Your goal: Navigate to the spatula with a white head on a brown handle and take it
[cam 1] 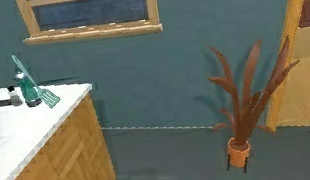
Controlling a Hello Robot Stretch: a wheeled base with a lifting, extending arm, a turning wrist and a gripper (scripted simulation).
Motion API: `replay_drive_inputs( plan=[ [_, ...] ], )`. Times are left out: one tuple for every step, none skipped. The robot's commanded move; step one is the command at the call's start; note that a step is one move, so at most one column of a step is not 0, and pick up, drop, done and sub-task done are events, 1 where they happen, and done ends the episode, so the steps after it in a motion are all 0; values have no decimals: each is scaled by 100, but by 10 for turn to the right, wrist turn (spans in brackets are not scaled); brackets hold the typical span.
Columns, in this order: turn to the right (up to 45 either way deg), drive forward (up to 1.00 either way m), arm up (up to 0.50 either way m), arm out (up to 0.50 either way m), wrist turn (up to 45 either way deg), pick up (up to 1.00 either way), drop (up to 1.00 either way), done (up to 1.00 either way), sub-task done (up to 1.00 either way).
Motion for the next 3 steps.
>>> replay_drive_inputs(
  plan=[
    [-450, 0, 0, 0, 0, 0, 0, 0, 0],
    [-450, 0, 0, 0, 0, 0, 0, 0, 0],
    [-450, 0, 0, 0, 0, 0, 0, 0, 0]
  ],
)
